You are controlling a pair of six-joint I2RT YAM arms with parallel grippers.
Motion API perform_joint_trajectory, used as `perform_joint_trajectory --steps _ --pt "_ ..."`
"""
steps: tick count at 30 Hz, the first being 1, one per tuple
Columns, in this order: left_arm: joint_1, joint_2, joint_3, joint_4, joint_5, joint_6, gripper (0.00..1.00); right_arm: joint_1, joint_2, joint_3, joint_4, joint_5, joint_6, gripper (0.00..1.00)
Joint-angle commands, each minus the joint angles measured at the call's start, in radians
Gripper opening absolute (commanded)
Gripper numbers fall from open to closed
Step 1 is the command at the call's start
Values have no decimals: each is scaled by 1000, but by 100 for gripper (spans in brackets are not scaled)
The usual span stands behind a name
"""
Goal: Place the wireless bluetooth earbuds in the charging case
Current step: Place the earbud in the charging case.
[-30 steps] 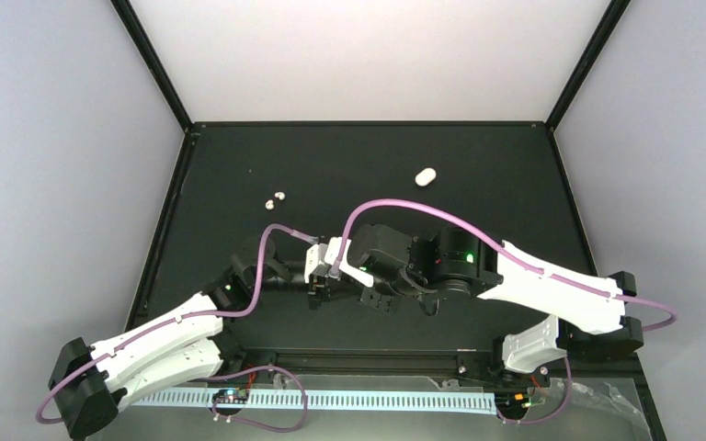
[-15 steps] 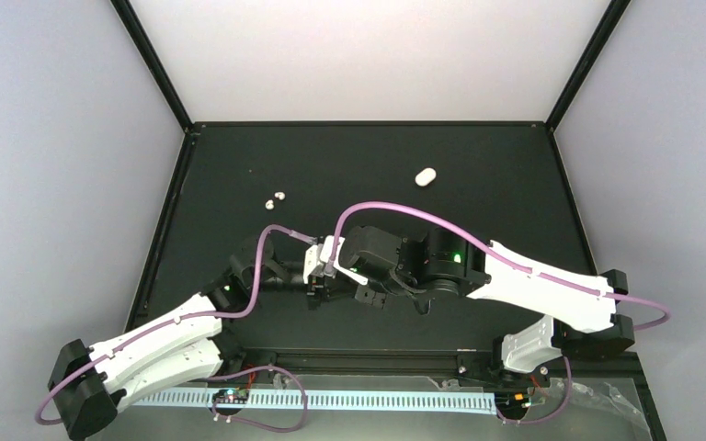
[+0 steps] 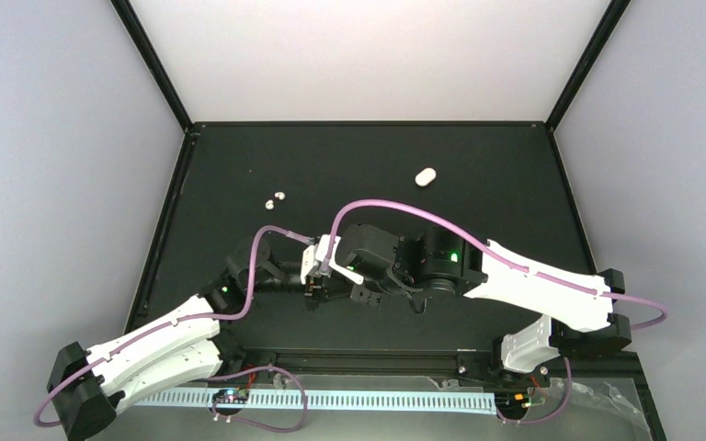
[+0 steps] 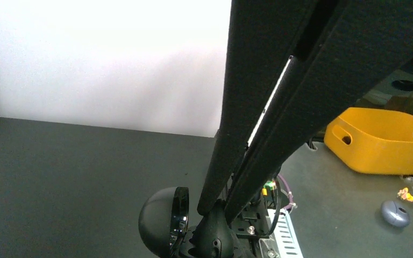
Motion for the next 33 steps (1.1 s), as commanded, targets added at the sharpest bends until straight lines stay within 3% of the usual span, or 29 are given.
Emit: perform_joint_trajectory --steps 1,19,33 --pt "-7 -18 10 64 9 -22 2 7 14 25 12 -32 4 1" --pt "-7 -32 13 120 13 -66 1 10 0 35 67 -80 31 1" --pt "-7 -47 14 117 9 -71 2 10 -27 50 76 -73 55 6"
